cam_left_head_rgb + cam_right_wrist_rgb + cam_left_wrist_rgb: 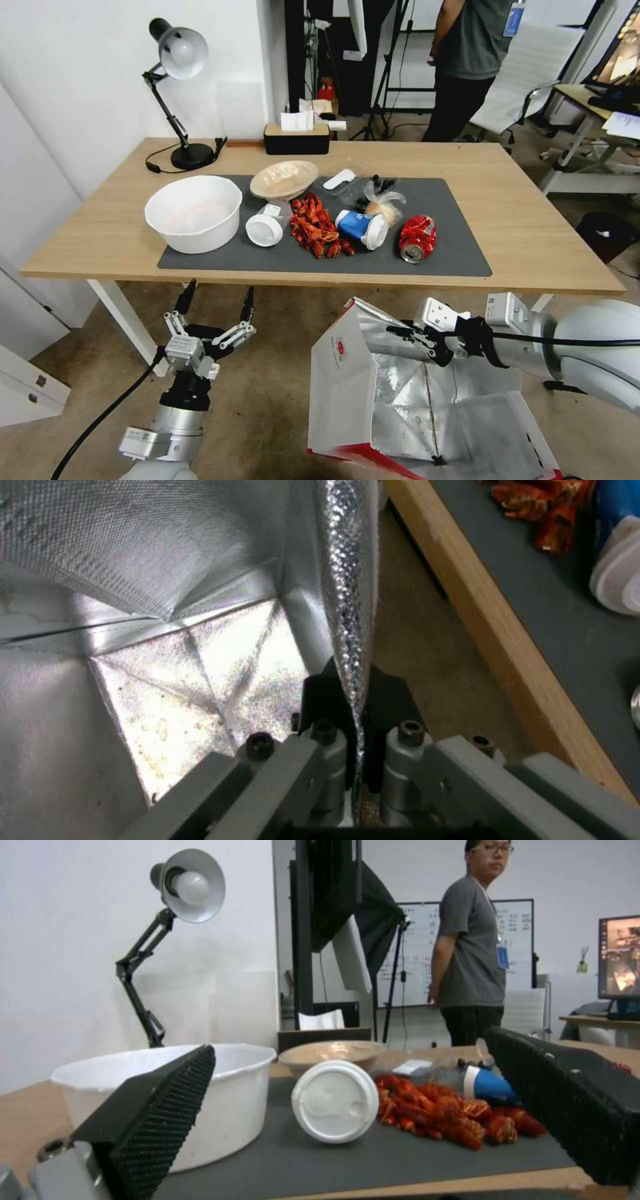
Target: Pick up the food delivery bag from the floor and place it on the table.
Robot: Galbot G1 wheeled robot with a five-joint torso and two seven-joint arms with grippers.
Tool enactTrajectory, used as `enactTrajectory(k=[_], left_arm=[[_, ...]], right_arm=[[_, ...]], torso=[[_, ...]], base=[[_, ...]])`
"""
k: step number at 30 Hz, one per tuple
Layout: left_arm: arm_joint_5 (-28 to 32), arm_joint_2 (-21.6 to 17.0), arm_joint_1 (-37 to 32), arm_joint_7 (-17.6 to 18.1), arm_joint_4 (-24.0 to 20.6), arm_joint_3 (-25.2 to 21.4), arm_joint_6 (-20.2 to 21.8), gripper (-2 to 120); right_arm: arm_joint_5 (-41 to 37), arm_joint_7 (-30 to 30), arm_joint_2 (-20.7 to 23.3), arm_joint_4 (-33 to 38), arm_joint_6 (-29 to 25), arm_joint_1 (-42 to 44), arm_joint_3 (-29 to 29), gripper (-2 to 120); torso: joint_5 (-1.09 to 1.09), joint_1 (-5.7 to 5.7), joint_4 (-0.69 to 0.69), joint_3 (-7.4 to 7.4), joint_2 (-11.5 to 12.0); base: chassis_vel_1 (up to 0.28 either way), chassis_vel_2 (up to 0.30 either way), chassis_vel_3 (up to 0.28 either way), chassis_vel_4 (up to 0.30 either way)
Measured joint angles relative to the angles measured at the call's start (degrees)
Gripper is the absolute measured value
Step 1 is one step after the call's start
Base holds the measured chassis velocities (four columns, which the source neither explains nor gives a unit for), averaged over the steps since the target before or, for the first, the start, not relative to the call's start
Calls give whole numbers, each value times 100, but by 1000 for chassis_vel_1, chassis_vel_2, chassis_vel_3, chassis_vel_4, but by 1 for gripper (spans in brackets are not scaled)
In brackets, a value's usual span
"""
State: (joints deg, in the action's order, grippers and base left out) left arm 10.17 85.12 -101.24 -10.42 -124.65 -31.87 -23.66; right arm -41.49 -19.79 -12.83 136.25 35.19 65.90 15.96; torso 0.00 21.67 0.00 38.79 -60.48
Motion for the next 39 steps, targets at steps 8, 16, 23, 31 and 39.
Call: enactTrajectory(k=[8, 16, 23, 31, 39], left_arm=[[28, -5, -12, -92, 5, -2, 24, 100], [51, -5, -25, -48, 16, -3, 14, 100], [-1, -15, -61, 55, 36, -22, -49, 100], [54, -24, -67, 62, -21, -25, -17, 100], [56, -21, -66, 74, -21, -14, -17, 100]], right_arm=[[4, 1, -4, -24, 0, -6, -8, 0], [7, 2, -11, -27, 0, -6, -8, 0], [20, 2, -18, -48, 0, 4, -16, 0], [24, -11, -9, -34, 7, -2, -15, 0], [24, -17, -6, -23, 11, 4, -4, 0]], torso=[[0, 108, 0, 138, -243], [0, 213, 0, 267, -476], [0, 273, 0, 346, -618], [0, 274, 0, 346, -616], [0, 264, 0, 334, -595]], base=[[0, 0, 0, 0], [0, 0, 0, 0], [0, 0, 0, 0], [0, 0, 0, 0], [0, 0, 0, 0]])
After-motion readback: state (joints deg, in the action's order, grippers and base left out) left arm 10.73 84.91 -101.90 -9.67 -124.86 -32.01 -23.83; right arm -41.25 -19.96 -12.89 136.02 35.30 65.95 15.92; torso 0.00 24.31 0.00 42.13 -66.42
